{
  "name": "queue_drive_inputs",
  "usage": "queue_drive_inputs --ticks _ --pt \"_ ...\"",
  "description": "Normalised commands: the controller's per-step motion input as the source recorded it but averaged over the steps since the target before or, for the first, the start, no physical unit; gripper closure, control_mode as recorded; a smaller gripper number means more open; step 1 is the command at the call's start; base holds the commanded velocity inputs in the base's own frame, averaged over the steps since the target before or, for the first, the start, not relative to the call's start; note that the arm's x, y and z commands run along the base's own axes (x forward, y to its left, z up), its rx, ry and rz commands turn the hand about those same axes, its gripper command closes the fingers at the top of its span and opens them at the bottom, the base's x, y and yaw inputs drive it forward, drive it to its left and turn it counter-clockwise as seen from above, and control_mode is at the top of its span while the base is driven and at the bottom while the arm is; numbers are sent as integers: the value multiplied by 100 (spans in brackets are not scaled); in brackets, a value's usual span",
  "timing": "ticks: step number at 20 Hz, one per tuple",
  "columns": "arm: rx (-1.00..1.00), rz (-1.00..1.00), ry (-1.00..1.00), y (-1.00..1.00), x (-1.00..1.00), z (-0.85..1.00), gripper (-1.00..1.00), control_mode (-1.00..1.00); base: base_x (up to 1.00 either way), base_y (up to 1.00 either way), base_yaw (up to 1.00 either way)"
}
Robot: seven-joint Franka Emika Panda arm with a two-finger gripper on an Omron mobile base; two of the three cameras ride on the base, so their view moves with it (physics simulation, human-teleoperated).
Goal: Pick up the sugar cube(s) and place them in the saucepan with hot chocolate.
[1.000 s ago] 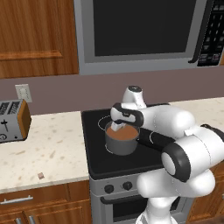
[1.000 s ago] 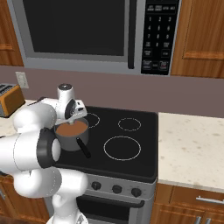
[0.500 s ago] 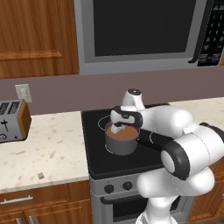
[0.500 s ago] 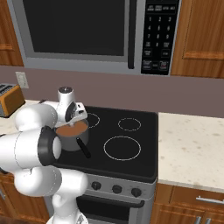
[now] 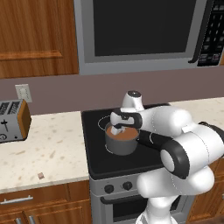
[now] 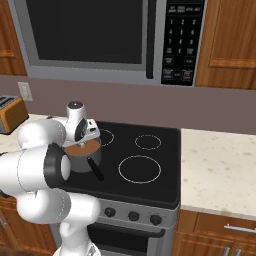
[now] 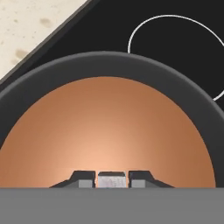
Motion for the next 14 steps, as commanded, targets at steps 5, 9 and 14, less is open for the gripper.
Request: queue_drive_inputs --ticks 5,9,14 --pt "0 0 0 0 0 0 -100 -100 0 0 0" --pt "0 0 0 -1 0 0 -100 -100 0 0 0" --pt "0 0 0 -7 0 3 -100 -100 0 0 0"
